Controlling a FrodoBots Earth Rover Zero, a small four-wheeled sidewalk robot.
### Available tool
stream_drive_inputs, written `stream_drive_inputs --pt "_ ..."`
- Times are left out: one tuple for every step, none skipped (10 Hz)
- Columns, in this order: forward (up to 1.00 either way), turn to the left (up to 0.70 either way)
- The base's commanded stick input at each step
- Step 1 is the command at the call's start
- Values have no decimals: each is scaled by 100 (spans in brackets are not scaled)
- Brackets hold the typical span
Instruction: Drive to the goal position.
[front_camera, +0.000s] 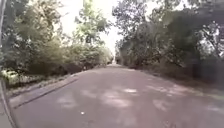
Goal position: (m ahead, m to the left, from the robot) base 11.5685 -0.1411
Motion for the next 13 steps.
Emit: stream_drive_inputs --pt "70 0" --pt "70 0" --pt "70 0" --pt "70 0" --pt "70 0" --pt "70 0" --pt "70 0" --pt "70 0" --pt "70 0" --pt "70 0" --pt "70 -16" --pt "70 -33" --pt "70 -34"
